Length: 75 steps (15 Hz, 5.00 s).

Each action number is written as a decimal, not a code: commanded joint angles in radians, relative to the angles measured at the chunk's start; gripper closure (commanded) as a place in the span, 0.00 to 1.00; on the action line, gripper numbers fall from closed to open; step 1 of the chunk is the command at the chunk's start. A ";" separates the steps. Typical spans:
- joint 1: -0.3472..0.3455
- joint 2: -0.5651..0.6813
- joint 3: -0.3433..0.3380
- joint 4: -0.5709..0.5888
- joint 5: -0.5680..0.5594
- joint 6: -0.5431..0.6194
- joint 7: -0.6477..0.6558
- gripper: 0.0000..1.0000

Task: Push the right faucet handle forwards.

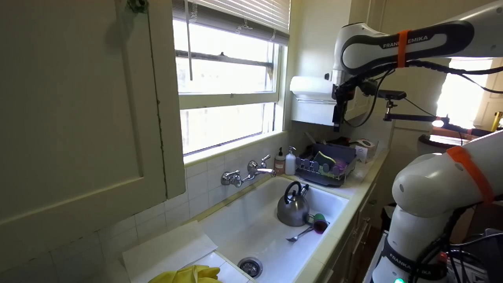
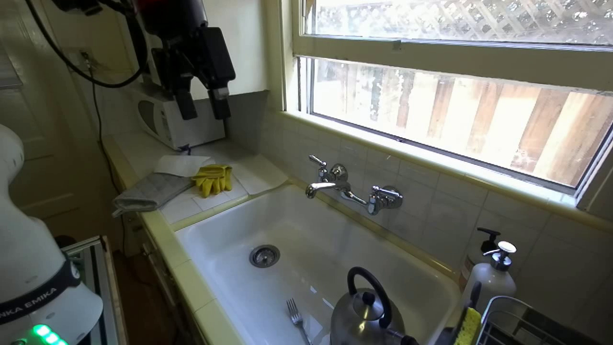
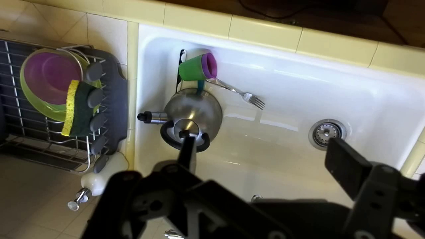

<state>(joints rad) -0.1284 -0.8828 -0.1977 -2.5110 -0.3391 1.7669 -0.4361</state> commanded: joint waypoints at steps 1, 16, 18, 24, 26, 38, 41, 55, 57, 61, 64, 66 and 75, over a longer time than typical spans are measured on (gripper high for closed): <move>0.024 -0.002 -0.015 0.004 -0.013 -0.008 0.014 0.00; -0.010 0.473 -0.111 0.011 0.132 0.698 0.190 0.00; 0.002 0.563 -0.145 0.040 0.196 0.778 0.150 0.00; -0.026 0.589 -0.119 0.051 0.224 0.773 0.131 0.00; -0.024 0.589 -0.119 0.053 0.224 0.773 0.131 0.00; -0.055 0.887 -0.065 0.224 0.232 1.043 0.201 0.00; -0.058 0.980 -0.049 0.315 0.266 1.023 0.190 0.00; -0.157 1.255 0.084 0.586 0.413 1.035 0.080 0.00; -0.171 1.282 0.102 0.612 0.409 1.033 0.073 0.00; -0.199 1.334 0.139 0.667 0.412 1.028 0.063 0.00; -0.199 1.370 0.134 0.700 0.389 1.029 0.080 0.00; -0.192 1.394 0.120 0.720 0.374 1.021 0.098 0.00; -0.175 1.423 0.083 0.765 0.320 0.928 0.129 0.00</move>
<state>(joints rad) -0.3076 0.5333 -0.0973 -1.7744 0.0169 2.7724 -0.3298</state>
